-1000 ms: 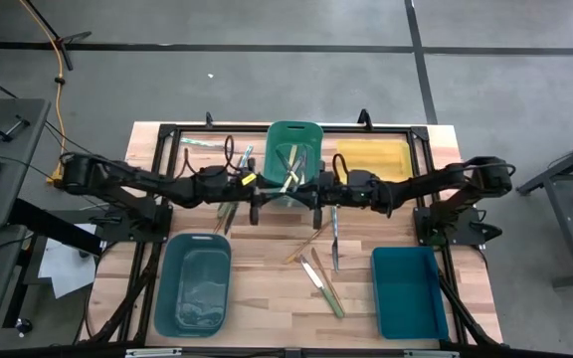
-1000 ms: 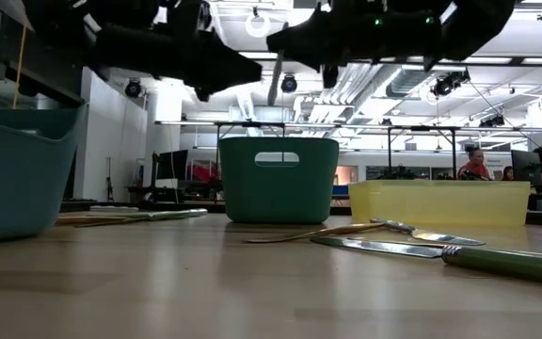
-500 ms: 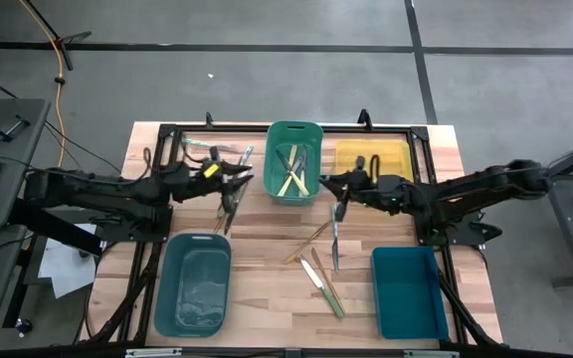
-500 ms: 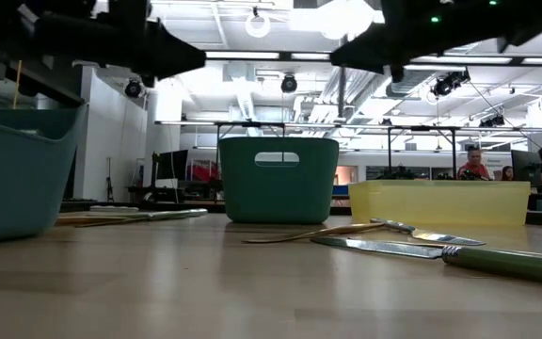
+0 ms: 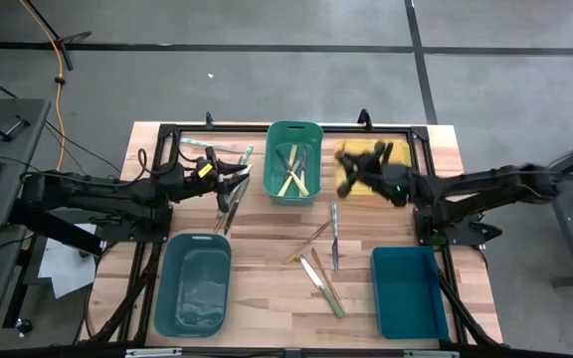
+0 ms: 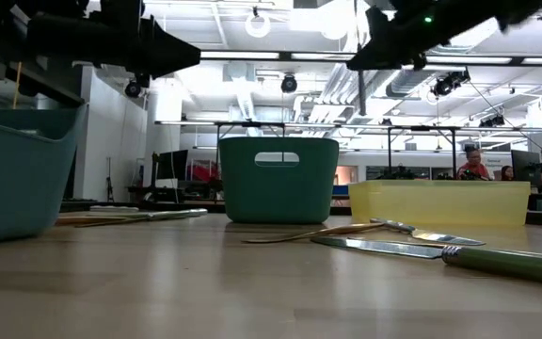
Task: Sort silverware by color (type)
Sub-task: Put the blue patterned knife into the yellow bin
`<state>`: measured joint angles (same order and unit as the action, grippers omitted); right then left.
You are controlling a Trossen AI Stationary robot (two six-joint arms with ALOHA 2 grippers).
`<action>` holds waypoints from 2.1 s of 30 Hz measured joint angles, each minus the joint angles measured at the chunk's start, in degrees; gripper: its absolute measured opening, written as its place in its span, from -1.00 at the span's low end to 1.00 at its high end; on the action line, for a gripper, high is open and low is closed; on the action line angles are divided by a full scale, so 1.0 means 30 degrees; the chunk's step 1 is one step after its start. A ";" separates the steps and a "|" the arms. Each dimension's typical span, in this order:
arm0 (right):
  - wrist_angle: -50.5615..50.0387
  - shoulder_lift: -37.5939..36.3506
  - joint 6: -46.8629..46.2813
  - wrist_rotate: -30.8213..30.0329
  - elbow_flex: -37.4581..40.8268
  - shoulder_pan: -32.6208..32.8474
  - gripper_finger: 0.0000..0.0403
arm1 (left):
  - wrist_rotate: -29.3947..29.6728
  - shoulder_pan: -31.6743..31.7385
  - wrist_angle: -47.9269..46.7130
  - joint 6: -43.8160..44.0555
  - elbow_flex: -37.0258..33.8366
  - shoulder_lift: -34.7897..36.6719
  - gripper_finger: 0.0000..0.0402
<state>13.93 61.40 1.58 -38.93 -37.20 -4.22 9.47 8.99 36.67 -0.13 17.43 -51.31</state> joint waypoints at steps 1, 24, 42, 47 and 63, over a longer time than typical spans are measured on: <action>-0.2619 0.0003 -0.0562 0.0159 -0.1230 -0.0789 -0.87 | 0.0028 0.0000 -0.0082 -0.0003 0.0000 0.0000 -0.46; -2.4003 0.7826 -0.4851 0.9069 -0.6677 -0.9349 -0.87 | 0.0032 -0.0066 -0.0342 0.0682 0.0000 0.0000 -0.46; -2.3847 1.2047 -0.3461 0.8983 -0.6683 -0.9721 -0.74 | 0.0039 -0.0095 -0.0416 0.0835 0.0000 0.0007 -0.46; -2.3422 1.2047 -0.3371 0.8989 -0.6684 -0.9721 -0.57 | 0.0039 -0.0095 -0.0416 0.0835 0.0004 0.0004 -0.46; -2.4540 0.5679 -0.5457 0.7122 -0.6684 -0.9041 -0.50 | 0.0039 -0.0098 -0.0437 0.0318 0.0007 0.0004 -0.46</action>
<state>-59.69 78.43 -14.79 -17.57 -57.25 -31.35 9.58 8.70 35.35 0.82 17.45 -51.30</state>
